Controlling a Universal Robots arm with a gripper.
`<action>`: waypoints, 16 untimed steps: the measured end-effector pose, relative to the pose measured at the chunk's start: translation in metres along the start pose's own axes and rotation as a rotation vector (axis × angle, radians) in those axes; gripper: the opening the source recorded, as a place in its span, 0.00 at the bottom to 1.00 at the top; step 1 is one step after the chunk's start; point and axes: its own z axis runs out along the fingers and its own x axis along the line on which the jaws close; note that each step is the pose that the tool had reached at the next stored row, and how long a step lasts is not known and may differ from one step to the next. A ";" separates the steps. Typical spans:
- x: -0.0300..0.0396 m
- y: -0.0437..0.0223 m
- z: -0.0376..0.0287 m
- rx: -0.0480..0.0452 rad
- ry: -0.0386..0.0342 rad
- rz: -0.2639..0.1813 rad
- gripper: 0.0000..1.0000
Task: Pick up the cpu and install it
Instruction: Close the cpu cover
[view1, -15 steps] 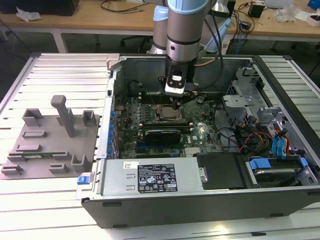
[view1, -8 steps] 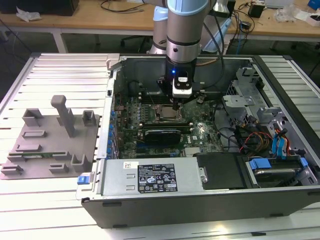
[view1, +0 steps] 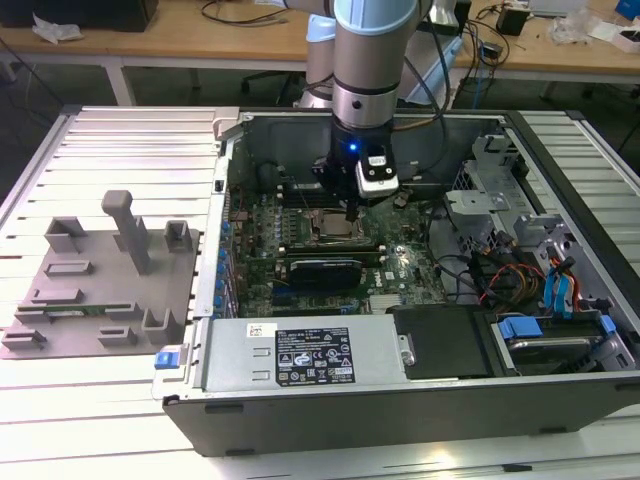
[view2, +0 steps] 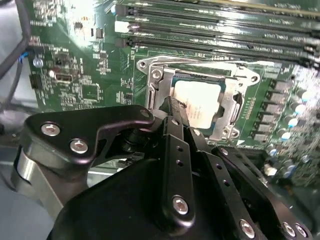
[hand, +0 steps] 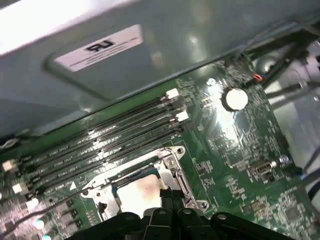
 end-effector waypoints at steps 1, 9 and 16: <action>0.0000 0.0000 0.0005 -0.0013 0.0002 -0.036 0.11; -0.0002 0.0001 0.0008 0.0014 0.0106 -0.091 0.11; -0.0014 0.0006 0.0012 0.0232 0.0614 -0.096 0.11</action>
